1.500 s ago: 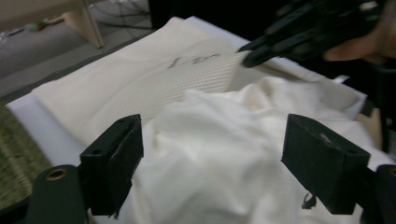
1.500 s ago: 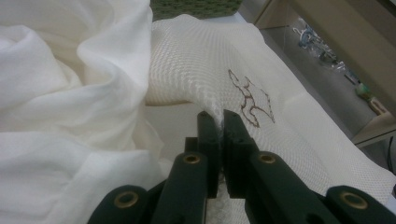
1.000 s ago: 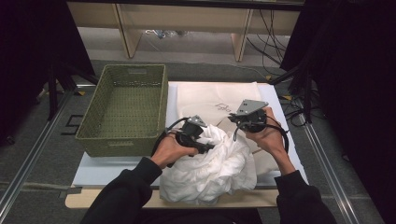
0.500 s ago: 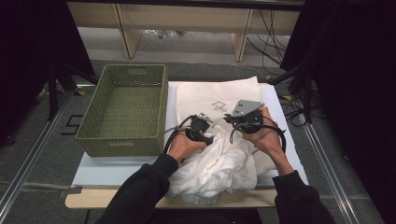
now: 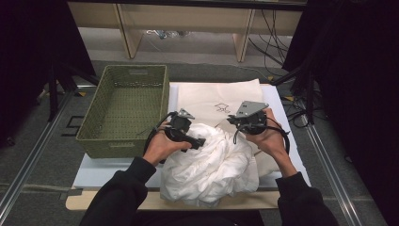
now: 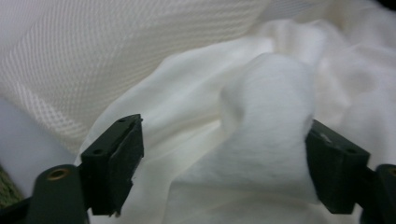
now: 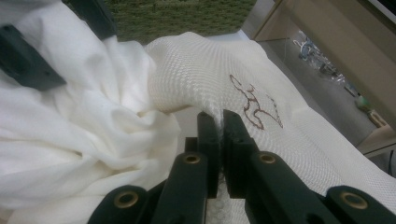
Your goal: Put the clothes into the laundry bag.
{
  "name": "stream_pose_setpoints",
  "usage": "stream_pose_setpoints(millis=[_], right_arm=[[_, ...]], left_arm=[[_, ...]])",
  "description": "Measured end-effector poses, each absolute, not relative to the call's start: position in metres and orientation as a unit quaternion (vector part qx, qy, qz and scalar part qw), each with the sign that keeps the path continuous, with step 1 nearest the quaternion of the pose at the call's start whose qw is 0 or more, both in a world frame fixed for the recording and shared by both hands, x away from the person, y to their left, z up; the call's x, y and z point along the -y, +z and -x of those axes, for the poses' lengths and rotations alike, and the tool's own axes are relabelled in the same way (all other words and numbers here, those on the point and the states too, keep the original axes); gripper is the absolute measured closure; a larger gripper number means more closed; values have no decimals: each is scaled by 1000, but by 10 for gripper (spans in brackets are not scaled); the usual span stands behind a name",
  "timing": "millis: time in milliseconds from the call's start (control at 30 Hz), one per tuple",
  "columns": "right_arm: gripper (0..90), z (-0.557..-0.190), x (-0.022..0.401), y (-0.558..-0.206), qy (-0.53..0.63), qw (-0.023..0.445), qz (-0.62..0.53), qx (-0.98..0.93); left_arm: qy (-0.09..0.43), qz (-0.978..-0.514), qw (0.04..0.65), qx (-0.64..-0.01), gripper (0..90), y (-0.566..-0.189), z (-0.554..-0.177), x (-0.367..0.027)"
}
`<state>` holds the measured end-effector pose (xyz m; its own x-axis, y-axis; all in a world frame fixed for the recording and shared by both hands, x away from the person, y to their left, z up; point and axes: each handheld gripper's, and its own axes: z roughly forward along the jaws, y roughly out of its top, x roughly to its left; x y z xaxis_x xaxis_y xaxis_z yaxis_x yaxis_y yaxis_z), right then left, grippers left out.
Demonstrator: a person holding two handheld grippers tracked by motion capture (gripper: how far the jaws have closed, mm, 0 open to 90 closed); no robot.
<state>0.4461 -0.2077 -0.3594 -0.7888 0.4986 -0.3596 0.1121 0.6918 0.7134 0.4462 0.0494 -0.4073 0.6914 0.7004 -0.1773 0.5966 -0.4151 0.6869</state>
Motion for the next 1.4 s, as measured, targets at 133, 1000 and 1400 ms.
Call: stream_pose_setpoints(millis=[133,1000,1400], right_arm=[[883,-447,206,-361,351,276,-170,-879],[883,-447,212,-360,360,263,-187,-876],[882,-447,210,-360,357,265,-180,-878]], left_arm=[[36,-861,374,-343,374,-424,-453,-37],[99,-847,394,-344,309,-380,-426,-26],[28,-903,369,-220,185,-397,-365,1]])
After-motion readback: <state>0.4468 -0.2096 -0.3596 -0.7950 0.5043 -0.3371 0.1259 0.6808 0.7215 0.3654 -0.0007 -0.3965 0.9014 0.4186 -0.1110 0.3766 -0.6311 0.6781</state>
